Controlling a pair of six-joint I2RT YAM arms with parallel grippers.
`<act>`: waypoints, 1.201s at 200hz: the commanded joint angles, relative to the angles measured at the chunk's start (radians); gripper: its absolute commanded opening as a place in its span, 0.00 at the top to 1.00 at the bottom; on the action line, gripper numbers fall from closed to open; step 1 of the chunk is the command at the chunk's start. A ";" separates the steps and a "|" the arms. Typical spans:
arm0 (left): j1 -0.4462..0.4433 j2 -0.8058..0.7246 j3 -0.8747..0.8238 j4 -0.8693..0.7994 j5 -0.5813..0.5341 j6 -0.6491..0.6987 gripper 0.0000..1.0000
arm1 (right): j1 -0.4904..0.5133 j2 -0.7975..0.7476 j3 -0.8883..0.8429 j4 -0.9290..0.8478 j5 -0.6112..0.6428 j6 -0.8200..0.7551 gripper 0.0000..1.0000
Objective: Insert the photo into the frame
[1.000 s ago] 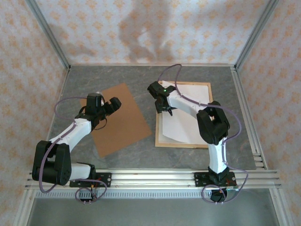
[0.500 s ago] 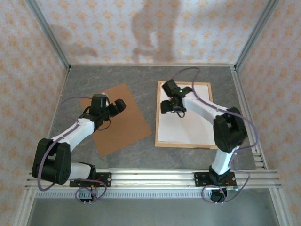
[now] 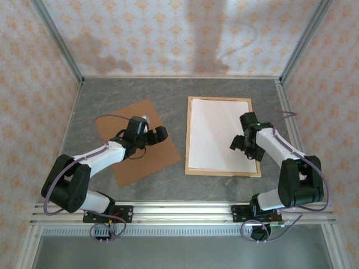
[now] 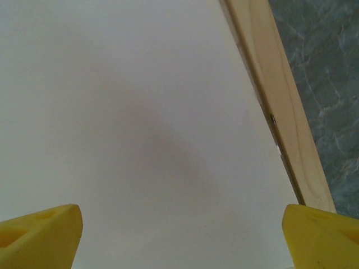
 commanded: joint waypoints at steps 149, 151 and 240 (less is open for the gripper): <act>-0.008 0.054 0.042 0.016 -0.037 -0.012 0.06 | -0.025 0.043 -0.119 0.162 0.003 0.064 0.08; -0.008 0.054 0.042 0.016 -0.038 -0.012 0.06 | -0.025 0.043 -0.119 0.161 0.005 0.063 0.08; -0.011 0.081 0.068 0.007 -0.035 -0.009 0.06 | 0.074 -0.088 -0.122 0.079 -0.042 0.005 0.10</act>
